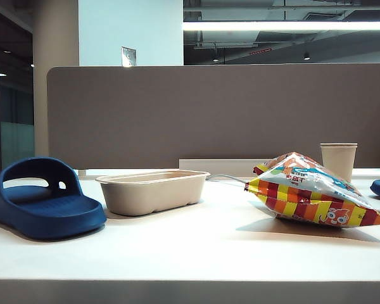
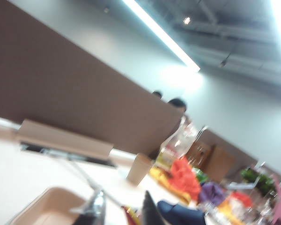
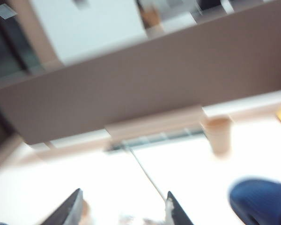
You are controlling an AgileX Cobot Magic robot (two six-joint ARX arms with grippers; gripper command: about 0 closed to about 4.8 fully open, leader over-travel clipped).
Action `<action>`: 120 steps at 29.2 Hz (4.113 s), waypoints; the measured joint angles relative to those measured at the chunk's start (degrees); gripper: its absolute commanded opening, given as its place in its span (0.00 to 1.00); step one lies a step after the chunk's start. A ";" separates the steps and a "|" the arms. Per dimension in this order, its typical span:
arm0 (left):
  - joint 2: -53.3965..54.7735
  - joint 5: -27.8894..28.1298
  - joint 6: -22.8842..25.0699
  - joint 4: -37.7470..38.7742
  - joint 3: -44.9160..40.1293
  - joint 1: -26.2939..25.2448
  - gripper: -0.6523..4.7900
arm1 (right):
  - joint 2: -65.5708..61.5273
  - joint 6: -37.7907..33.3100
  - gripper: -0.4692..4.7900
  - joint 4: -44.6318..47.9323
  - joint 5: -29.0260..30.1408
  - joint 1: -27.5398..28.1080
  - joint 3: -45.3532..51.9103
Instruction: Pick up a bag of chips and put them in the box.
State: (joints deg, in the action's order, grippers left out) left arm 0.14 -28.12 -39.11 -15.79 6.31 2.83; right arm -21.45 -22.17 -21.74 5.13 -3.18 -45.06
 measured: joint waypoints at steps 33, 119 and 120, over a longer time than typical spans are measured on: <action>51.43 -11.10 28.20 48.37 46.60 8.72 0.29 | -50.42 2.60 0.75 -9.01 11.39 -6.05 -12.17; 66.88 9.11 37.62 36.96 46.58 29.90 0.52 | -69.35 9.57 1.00 -13.35 12.48 -14.32 -23.37; 66.88 9.11 37.62 36.96 46.58 29.90 0.52 | -69.37 9.73 1.00 -13.35 12.48 -14.32 -23.37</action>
State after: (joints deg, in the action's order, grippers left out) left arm 67.02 -19.00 -1.50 21.17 52.88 32.73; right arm -90.83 -12.45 -35.09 17.61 -17.50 -68.42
